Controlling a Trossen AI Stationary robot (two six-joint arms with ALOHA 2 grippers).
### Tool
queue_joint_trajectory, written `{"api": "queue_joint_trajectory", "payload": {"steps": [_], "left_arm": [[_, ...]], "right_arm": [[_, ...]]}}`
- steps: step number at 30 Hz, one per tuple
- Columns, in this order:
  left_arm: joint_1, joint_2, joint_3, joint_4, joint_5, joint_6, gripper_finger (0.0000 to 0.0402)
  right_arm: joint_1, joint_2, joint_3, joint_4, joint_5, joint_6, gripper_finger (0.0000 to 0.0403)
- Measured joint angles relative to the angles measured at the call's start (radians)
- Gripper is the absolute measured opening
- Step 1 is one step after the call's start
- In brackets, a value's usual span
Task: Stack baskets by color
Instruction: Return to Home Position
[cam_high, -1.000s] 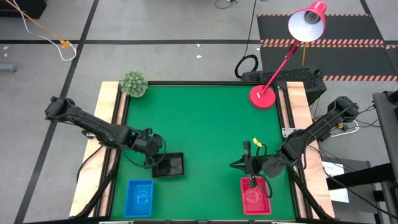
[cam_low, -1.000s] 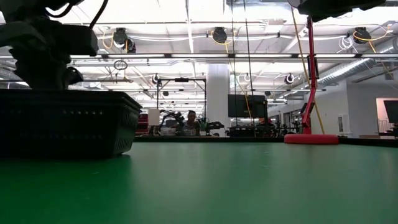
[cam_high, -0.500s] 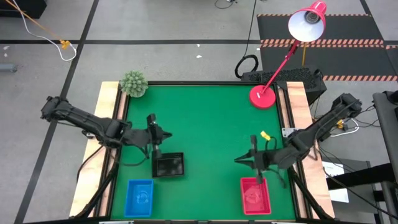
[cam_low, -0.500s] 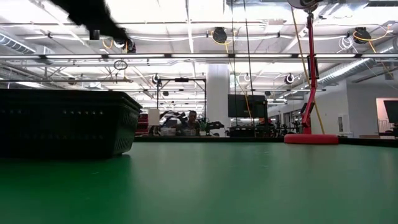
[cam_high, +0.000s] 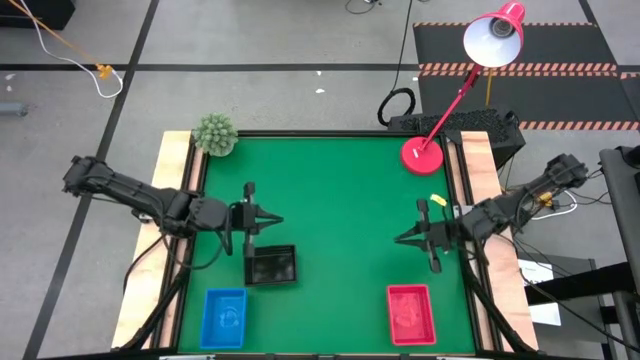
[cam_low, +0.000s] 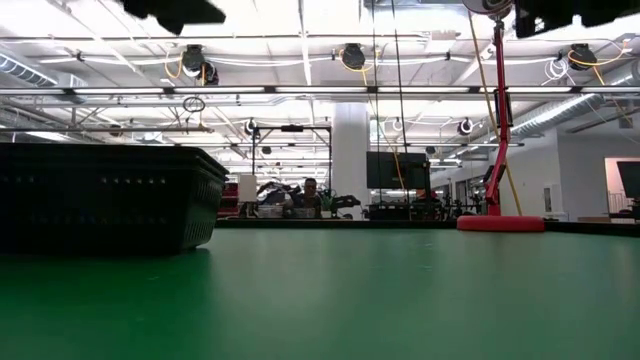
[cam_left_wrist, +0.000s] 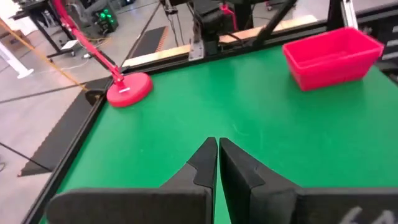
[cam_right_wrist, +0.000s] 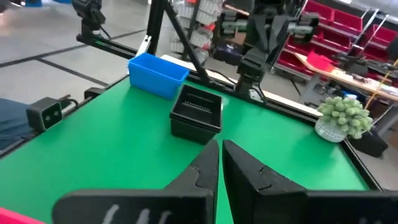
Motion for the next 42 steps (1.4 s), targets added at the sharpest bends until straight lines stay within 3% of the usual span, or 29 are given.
{"api": "queue_joint_trajectory", "payload": {"steps": [10,20,33,42], "left_arm": [[0.094,-0.131,-0.24,0.223,0.046,0.048,0.0021],[0.186,-0.294,-0.481,0.418,0.169,0.027,0.0021],[0.204,-0.335,-0.554,0.419,0.199,-0.025,0.0021],[0.203,-0.336,-0.554,0.416,0.258,-0.044,0.0021]], "right_arm": [[-0.137,-0.07,-0.24,0.296,-0.176,-0.121,0.0013],[-0.253,-0.11,-0.377,0.409,-0.234,-0.115,0.0013],[-0.339,-0.17,-0.409,0.407,-0.281,-0.074,0.0013],[-0.345,-0.343,-0.411,0.285,-0.282,-0.083,0.0013]]}}
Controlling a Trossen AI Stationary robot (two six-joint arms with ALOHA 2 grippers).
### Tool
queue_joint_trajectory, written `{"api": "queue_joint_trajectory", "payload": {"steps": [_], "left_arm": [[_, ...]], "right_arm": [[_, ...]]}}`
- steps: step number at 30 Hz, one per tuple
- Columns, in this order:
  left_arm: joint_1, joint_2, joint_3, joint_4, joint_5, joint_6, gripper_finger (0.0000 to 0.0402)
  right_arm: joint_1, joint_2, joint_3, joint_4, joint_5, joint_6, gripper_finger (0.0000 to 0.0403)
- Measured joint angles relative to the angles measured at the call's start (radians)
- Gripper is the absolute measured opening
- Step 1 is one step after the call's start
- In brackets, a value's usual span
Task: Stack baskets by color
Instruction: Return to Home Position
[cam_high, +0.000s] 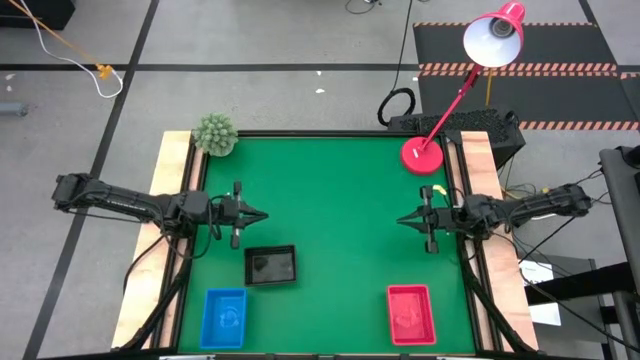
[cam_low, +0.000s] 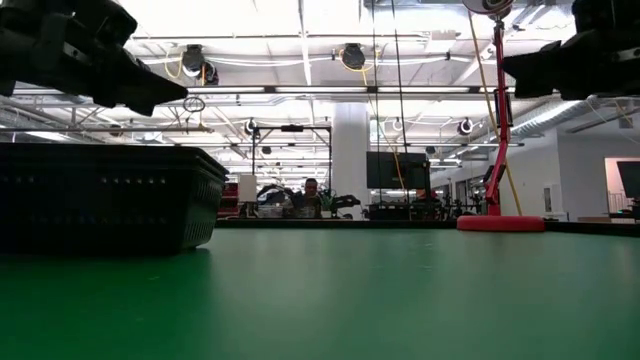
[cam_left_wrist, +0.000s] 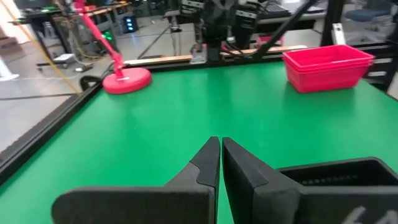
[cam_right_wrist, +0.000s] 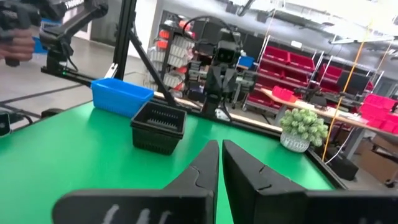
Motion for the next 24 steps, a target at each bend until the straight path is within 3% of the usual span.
{"api": "queue_joint_trajectory", "payload": {"steps": [5,12,24], "left_arm": [[0.0,-0.034,-0.019,-0.035,0.018,-0.007,0.0004],[0.0,-0.12,-0.146,0.09,0.02,-0.012,0.0004],[0.0,-0.239,-0.151,0.02,0.023,0.003,0.0006]], "right_arm": [[0.0,-0.104,-0.001,-0.09,0.0,0.001,0.0013],[0.0,-0.193,-0.002,-0.152,0.002,-0.003,0.0013],[-0.008,-0.271,-0.002,-0.265,0.004,-0.011,0.0013]]}}
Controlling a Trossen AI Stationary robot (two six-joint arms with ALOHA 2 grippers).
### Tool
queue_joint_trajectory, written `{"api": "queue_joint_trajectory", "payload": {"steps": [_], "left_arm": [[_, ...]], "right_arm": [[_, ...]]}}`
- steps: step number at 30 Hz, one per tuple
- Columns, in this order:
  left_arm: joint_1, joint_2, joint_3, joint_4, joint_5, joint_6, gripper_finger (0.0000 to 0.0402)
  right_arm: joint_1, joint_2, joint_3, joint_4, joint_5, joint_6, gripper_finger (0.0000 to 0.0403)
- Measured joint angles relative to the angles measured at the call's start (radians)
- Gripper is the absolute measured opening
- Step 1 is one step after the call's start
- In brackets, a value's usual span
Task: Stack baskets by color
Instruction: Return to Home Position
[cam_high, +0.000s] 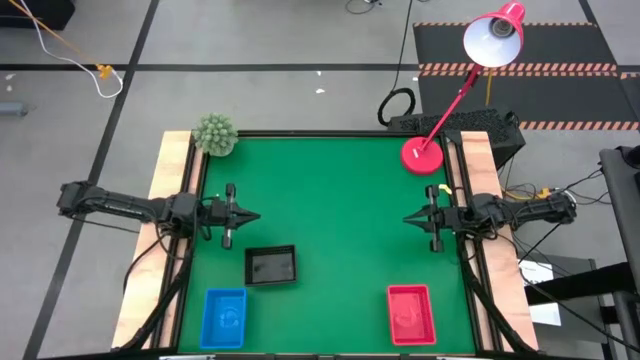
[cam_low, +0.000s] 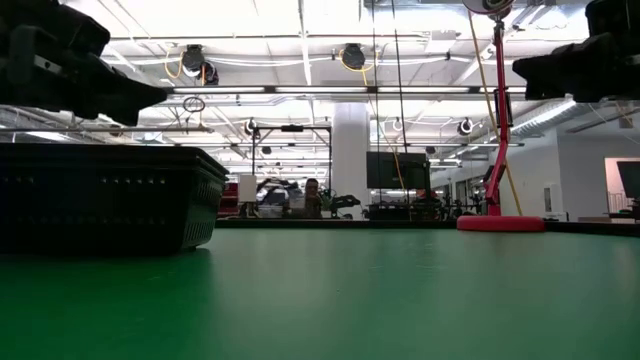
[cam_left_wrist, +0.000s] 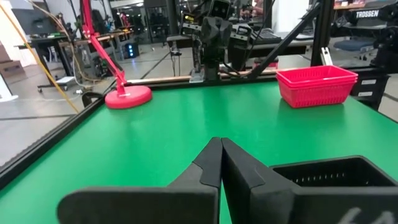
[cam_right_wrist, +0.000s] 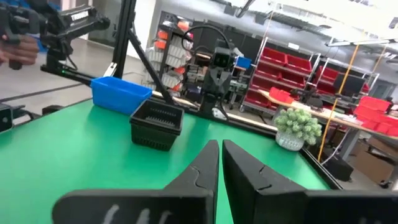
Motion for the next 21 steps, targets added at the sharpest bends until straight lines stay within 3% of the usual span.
{"api": "queue_joint_trajectory", "payload": {"steps": [7,12,21], "left_arm": [[0.0,-0.008,0.0,-0.005,0.0,-0.001,0.0003],[0.0,-0.008,0.0,-0.022,0.002,-0.009,0.001],[0.0,-0.008,0.0,-0.026,0.002,-0.011,0.001]], "right_arm": [[-0.06,0.002,-0.027,0.025,-0.004,-0.03,0.0013],[-0.106,0.002,-0.027,0.012,-0.078,-0.031,0.0013],[-0.155,0.002,-0.027,-0.037,-0.08,0.008,0.0013]]}}
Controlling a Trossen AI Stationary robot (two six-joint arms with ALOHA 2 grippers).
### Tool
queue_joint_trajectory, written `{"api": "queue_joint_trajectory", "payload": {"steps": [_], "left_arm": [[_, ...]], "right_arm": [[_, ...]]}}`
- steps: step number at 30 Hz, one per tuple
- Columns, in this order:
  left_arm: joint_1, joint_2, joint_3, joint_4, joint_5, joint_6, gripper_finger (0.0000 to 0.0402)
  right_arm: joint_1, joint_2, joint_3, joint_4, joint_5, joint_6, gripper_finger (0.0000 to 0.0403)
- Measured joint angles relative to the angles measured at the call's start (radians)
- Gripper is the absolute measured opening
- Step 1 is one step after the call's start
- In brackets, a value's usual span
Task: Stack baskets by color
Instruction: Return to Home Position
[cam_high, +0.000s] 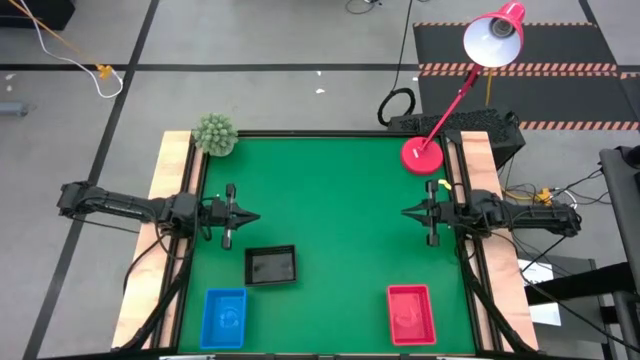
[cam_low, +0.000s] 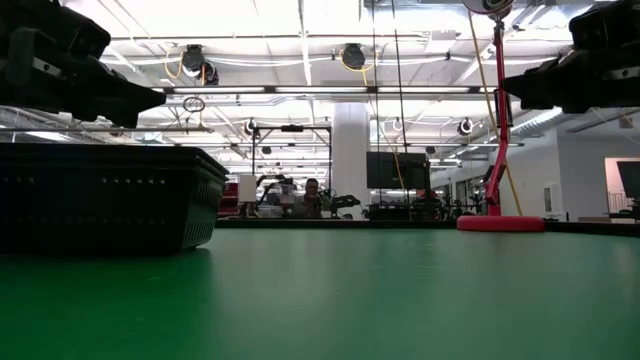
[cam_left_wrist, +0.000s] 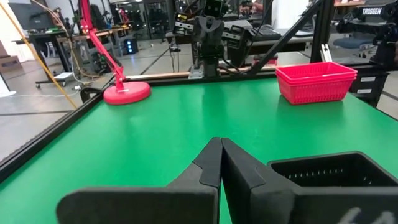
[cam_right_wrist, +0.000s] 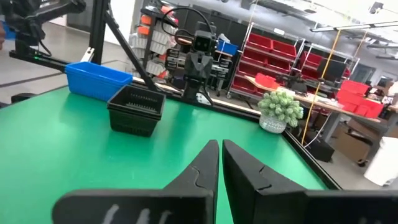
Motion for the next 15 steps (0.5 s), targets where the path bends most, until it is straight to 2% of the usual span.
{"api": "queue_joint_trajectory", "payload": {"steps": [15], "left_arm": [[0.0,-0.01,0.0,-0.098,0.0,-0.013,0.0005]], "right_arm": [[0.0,0.0,0.0,0.001,0.028,0.0,0.0013]]}}
